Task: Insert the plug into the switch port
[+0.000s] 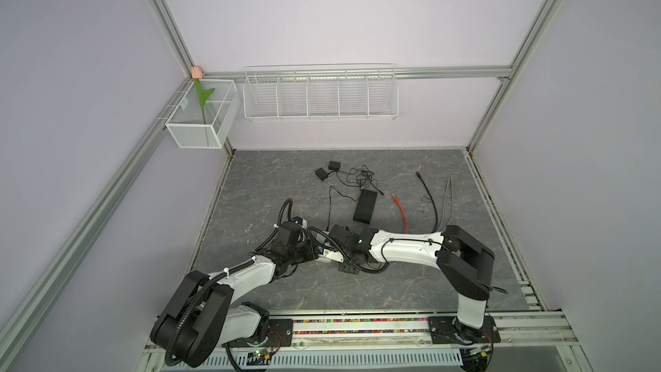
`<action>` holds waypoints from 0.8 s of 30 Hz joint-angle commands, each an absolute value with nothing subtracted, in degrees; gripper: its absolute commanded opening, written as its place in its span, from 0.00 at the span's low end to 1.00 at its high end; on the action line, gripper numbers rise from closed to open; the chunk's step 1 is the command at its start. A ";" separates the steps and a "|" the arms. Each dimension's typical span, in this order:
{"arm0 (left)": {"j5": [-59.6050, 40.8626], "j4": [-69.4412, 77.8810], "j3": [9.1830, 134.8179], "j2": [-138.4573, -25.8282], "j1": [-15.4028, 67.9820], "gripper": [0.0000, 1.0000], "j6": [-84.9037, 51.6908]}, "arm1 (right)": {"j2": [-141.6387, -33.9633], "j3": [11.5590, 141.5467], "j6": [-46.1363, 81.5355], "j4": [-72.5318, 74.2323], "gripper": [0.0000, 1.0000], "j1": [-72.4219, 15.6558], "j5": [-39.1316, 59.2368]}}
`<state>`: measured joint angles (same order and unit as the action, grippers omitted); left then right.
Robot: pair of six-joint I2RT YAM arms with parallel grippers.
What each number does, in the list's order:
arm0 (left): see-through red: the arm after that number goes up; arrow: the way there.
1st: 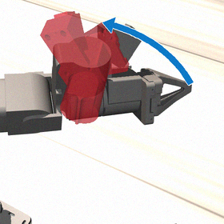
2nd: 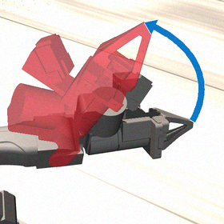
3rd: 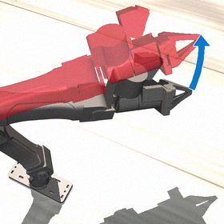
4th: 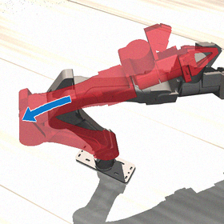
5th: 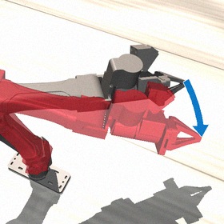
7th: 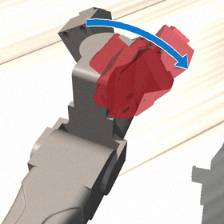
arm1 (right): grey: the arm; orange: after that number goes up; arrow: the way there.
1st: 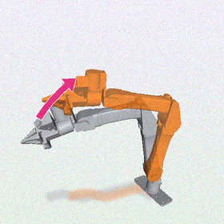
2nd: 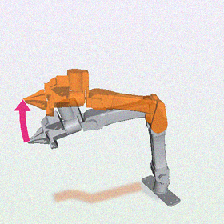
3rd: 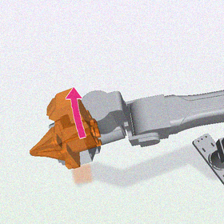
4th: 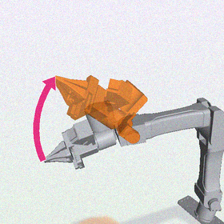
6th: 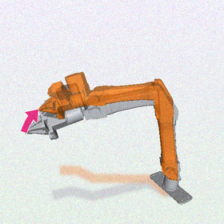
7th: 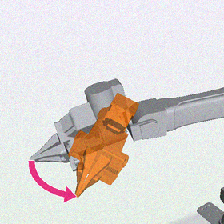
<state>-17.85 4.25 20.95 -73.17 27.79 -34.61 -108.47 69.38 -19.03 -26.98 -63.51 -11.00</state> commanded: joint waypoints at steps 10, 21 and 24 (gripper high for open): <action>-29.12 4.22 21.47 -74.26 29.71 0.39 -32.65 | -104.35 65.44 -20.26 -12.16 0.07 -62.89 -10.19; -29.65 3.63 20.83 -73.46 29.71 0.37 -31.82 | -103.54 63.46 -20.12 -8.66 0.07 -62.57 -9.70; -29.16 3.71 20.72 -74.07 29.71 0.37 -31.73 | -103.15 63.13 -19.96 -7.85 0.07 -62.60 -9.15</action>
